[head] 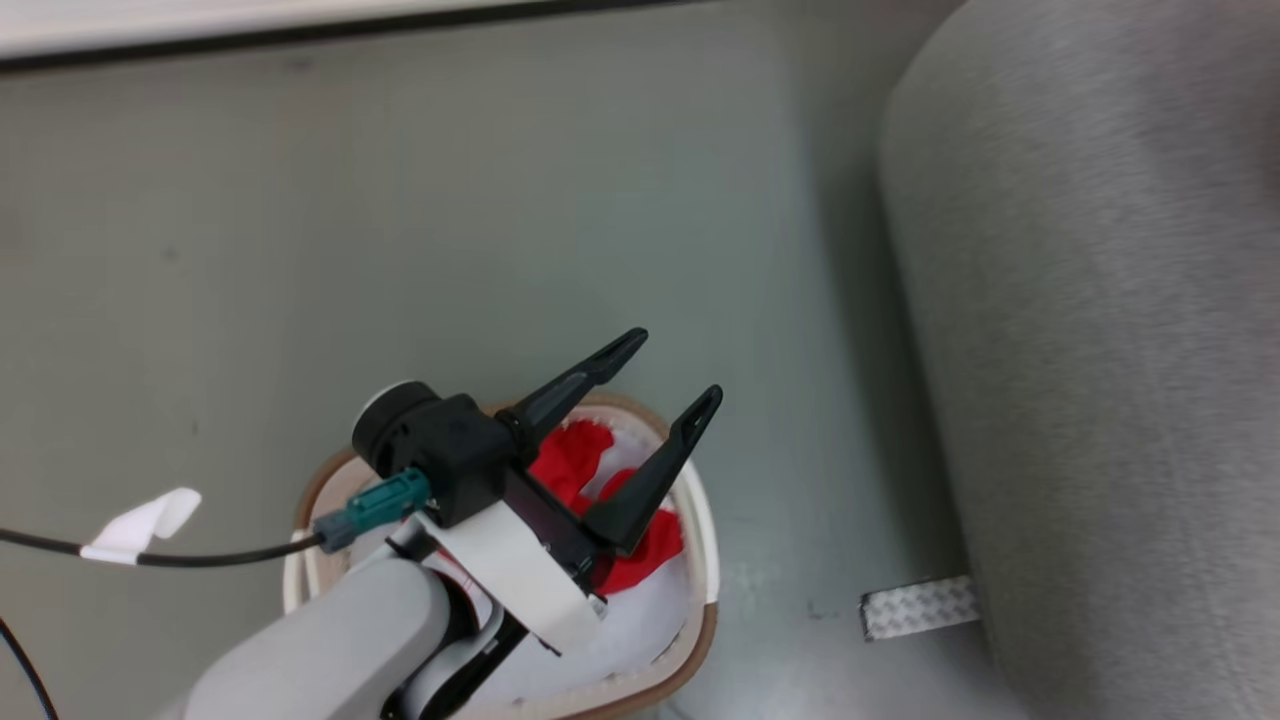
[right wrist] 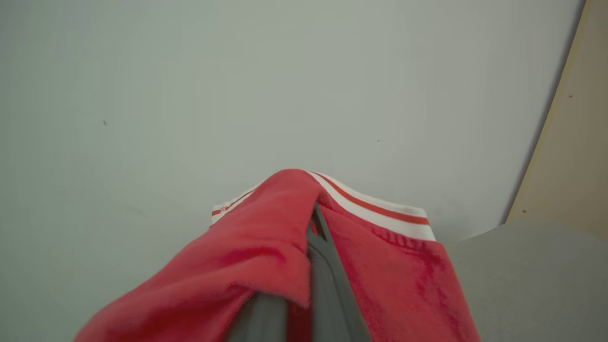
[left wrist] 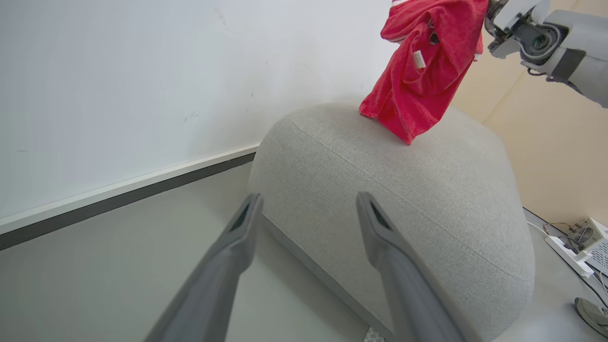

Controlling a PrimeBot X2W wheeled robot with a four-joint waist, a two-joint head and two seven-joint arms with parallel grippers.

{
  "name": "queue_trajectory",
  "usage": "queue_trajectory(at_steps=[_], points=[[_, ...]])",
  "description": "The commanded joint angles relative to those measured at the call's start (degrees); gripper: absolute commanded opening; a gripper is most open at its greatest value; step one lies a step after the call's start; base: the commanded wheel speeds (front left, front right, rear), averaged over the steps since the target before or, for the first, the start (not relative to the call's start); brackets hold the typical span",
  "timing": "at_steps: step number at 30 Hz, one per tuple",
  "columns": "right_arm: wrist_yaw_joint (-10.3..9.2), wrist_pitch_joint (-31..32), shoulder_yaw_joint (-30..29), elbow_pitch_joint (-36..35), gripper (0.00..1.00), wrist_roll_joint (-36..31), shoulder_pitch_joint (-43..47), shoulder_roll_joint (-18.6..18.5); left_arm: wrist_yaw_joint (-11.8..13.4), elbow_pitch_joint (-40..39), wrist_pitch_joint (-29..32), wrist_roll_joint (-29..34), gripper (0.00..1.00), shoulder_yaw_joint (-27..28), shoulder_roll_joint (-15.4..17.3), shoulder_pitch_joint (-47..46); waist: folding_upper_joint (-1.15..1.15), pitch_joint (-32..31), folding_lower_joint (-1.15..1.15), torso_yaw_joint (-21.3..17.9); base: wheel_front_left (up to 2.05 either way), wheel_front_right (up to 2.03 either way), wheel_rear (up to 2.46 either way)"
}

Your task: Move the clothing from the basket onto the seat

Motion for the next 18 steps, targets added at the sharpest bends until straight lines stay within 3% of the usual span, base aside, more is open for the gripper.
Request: queue_trajectory(at_steps=[1, 6, 10, 11, 14, 15, 16, 18], points=[[-0.12, 0.1, 0.0, 2.5, 0.0, -1.9, -1.3, -1.2, 0.0, -0.4, 0.0, 0.9, 1.0, 0.2, 0.3, -1.1, -0.01, 4.0, -0.01, 3.6, 0.0, 0.0, 0.0], [-0.13, 1.5, 0.6, 12.7, 0.0, -5.8, -1.9, -0.3, 0.2, -0.4, 0.1, 1.3, 1.0, 0.5, 0.7, -1.8, -0.01, 5.5, -0.01, 4.0, 0.0, 0.0, 0.0], [-0.13, 6.1, 3.8, 17.9, 0.16, -7.1, -1.0, 1.2, 0.5, 0.0, 0.2, 1.1, 1.0, 0.5, 0.8, -1.9, -0.01, 5.6, -0.01, 3.3, 0.0, 0.0, 0.0], [-0.12, 8.2, 6.6, 17.9, 0.26, -6.8, -0.5, 2.4, 0.4, 0.1, 0.2, 1.0, 1.0, 0.5, 0.8, -1.9, -0.01, 5.4, -0.01, 3.1, 0.0, 0.0, 0.0], [-0.14, 12.0, 12.0, 17.4, 0.42, -5.1, 0.6, 1.8, 0.4, 0.5, 0.3, 0.5, 1.0, 0.6, 1.2, -1.6, -0.01, 4.4, -0.01, 2.3, 0.0, 0.0, 0.0], [-0.14, 12.5, 13.2, 17.0, 0.63, -4.2, 0.8, 1.5, 0.3, 0.6, 0.3, 0.5, 1.0, 0.5, 1.3, -1.6, -0.01, 4.0, -0.01, 2.1, 0.0, 0.0, 0.0], [-0.14, 13.1, 14.8, 16.4, 1.0, -3.5, 1.2, 1.3, 0.3, 0.8, 0.2, 0.3, 1.0, 0.6, 1.4, -1.4, -0.01, 3.4, -0.01, 1.9, 0.0, 0.0, 0.0], [-0.13, 14.1, 17.6, 15.2, 1.0, -1.8, 1.9, 0.8, 0.4, 1.1, -0.2, 0.0, 1.0, 0.7, 1.4, -1.0, -0.01, 2.1, -0.01, 1.5, 0.0, 0.0, 0.0]])
